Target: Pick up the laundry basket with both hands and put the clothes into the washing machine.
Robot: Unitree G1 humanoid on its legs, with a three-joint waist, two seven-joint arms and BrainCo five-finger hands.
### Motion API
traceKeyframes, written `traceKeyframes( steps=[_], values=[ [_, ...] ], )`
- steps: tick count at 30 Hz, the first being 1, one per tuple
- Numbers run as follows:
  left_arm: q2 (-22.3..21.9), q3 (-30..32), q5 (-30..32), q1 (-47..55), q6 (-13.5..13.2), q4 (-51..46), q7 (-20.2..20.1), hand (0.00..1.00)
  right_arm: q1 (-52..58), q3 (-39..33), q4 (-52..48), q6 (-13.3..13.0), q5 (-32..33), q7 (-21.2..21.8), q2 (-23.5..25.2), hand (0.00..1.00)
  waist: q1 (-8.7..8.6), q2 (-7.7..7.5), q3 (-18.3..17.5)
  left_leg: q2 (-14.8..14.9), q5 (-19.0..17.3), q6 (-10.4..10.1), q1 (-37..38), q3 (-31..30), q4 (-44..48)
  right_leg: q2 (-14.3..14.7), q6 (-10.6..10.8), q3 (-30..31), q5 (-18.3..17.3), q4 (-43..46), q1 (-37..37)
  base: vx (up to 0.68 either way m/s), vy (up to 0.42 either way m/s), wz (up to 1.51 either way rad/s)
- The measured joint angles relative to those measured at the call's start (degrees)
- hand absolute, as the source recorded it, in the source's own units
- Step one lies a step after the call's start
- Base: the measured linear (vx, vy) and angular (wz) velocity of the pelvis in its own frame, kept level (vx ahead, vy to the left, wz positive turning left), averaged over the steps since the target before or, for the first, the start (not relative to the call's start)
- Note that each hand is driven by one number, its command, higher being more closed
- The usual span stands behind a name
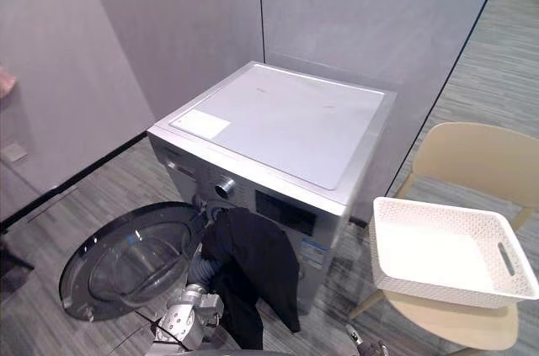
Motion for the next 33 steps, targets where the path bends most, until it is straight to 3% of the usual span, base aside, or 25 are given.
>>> traceKeyframes(
  steps=[1,4,7,11,13,14,15,17,19,20,21,22,23,24,25,30,33],
  values=[
    [0.0,1.4,0.0,-0.3,0.1,1.4,0.8,1.00,0.0,0.3,0.8,0.6,-0.1,0.4,0.4,0.00,-2.13,-1.88,-0.3,-1.8,-1.5,1.1,-1.2,0.3,3.0,-0.6,0.9,2.0,1.3,-0.3,0.6,0.33,0.437,-0.14],
    [0.1,1.5,0.0,-0.3,0.1,1.6,0.8,1.00,-0.4,-1.8,2.7,0.6,-0.1,1.1,0.6,0.00,-1.26,-2.64,-0.3,-2.8,-4.6,1.5,-2.6,0.2,9.5,-1.2,1.3,5.3,7.2,-2.3,0.4,0.25,0.360,-0.41],
    [1.5,-0.7,0.0,-1.2,0.1,0.5,0.0,1.00,-0.6,-2.0,2.9,0.6,0.0,1.3,0.6,0.00,-1.37,-2.13,-0.6,-3.5,-7.6,3.7,-2.6,3.3,10.5,-2.8,4.2,7.3,14.6,-3.8,-1.3,0.14,0.294,-0.47],
    [1.9,-2.0,0.0,-1.3,0.0,-1.3,-0.7,1.00,-0.9,-1.8,1.0,0.7,0.1,1.5,0.6,0.00,-1.16,-1.03,-0.8,-4.7,-9.2,6.2,-1.9,9.1,9.6,-5.4,5.9,9.2,20.8,-4.1,-4.9,0.02,0.173,-0.66],
    [2.0,-2.6,0.0,-1.3,0.0,-1.3,-0.6,1.00,-0.7,-1.7,-0.9,0.9,0.1,1.5,0.4,0.00,-1.18,-0.17,-0.9,-5.2,-9.7,7.1,-0.6,12.1,7.9,-6.1,5.4,9.0,25.1,-3.9,-7.1,-0.03,0.157,-0.82],
    [2.0,-3.2,0.0,-1.3,0.0,-1.3,-0.5,1.00,-0.4,-1.7,-2.5,0.9,0.1,1.4,0.3,0.00,-1.10,0.26,-1.0,-5.2,-9.9,7.5,0.5,14.2,6.7,-6.2,3.9,8.2,27.9,-3.7,-8.5,-0.07,0.176,-0.86],
    [2.0,-3.5,0.0,-1.3,0.0,-1.2,-0.4,1.00,-0.3,-1.2,-4.2,1.0,0.2,1.3,0.5,0.00,-1.12,0.97,-0.6,-4.8,-10.0,8.4,1.7,16.8,5.1,-5.8,2.6,5.3,28.4,-0.9,-10.1,-0.08,0.129,-0.86],
    [1.9,-3.2,0.0,-1.3,0.0,-1.2,0.1,1.00,0.3,0.2,-5.5,1.0,0.2,1.3,0.4,0.00,-1.17,0.78,-0.3,-4.4,-9.7,9.0,4.5,19.6,3.1,-3.9,0.6,-0.3,23.5,8.4,-12.8,-0.05,0.051,-0.74],
    [1.8,-3.4,0.0,-1.3,0.0,-1.2,0.7,1.00,0.8,1.4,-6.6,1.0,0.1,1.3,0.4,0.00,-1.14,0.17,-0.4,-4.3,-9.6,9.4,7.7,21.8,0.9,-1.4,-2.0,-10.4,16.3,14.8,-13.6,-0.01,-0.006,-0.73],
    [1.8,-3.4,0.0,-1.3,0.0,-1.2,0.8,1.00,0.8,2.0,-7.0,0.9,0.1,1.3,0.4,0.00,-1.27,-0.10,-0.4,-4.4,-9.5,9.5,8.3,22.3,0.2,0.5,-2.0,-12.8,12.2,16.5,-13.6,0.04,-0.077,-0.50],
    [1.7,-3.4,-0.1,-1.3,0.0,-1.2,0.8,1.00,1.0,2.7,-7.5,0.9,0.2,1.5,0.5,0.00,-1.31,-0.56,-0.5,-4.5,-9.3,9.7,8.9,22.4,-0.4,4.1,-0.2,-13.5,8.0,17.5,-13.6,0.08,-0.133,-0.38],
    [1.2,-3.4,-0.1,-1.3,0.0,-1.2,0.8,1.00,1.3,2.8,-8.3,0.9,0.2,1.7,0.6,0.00,-1.15,-0.91,-0.5,-4.5,-8.9,10.0,8.7,22.4,-0.5,7.4,0.1,-13.3,4.6,16.2,-13.5,0.10,-0.145,-0.21],
    [0.8,-3.4,-0.1,-1.3,0.0,-1.2,0.7,1.00,1.4,3.0,-8.9,0.8,0.2,1.8,1.0,0.00,-1.20,-1.04,-0.6,-4.5,-8.7,9.8,8.3,22.3,-0.4,8.1,-1.3,-13.5,3.8,14.2,-13.1,0.11,-0.154,-0.07],
    [-0.1,-3.6,-0.1,-1.4,0.2,-1.3,0.7,1.00,1.7,3.1,-9.9,0.3,0.5,1.8,0.9,0.00,-1.21,-1.77,-0.7,-4.7,-8.1,8.8,8.1,21.6,-0.2,7.9,-4.3,-13.9,3.3,9.7,-10.6,0.13,-0.160,0.09],
    [0.0,-3.9,0.0,-1.8,0.6,-1.3,0.5,1.00,2.6,3.2,-11.5,0.0,0.8,1.7,1.1,0.00,-1.21,-1.06,-0.8,-4.8,-6.7,8.2,8.2,20.0,-1.2,8.4,-6.4,-14.8,4.2,6.1,-8.7,0.14,-0.146,0.14],
    [-0.1,-3.9,0.1,-2.2,0.6,-1.5,0.5,1.00,3.4,4.5,-14.2,-0.7,1.2,1.7,1.2,0.00,-0.26,-0.92,-1.1,-4.1,-2.9,6.5,12.3,17.6,-7.4,9.7,-8.9,-16.5,5.8,-0.7,-3.2,0.13,-0.129,0.18],
    [-0.1,-3.9,0.0,-2.1,0.7,-1.5,0.5,1.00,3.4,4.6,-15.5,-0.8,1.3,1.5,1.2,0.00,0.45,-1.12,-1.0,-3.8,-2.3,6.0,12.7,16.2,-6.9,9.8,-9.2,-17.4,6.0,-1.9,-1.4,0.07,-0.055,0.14]
  ],
)
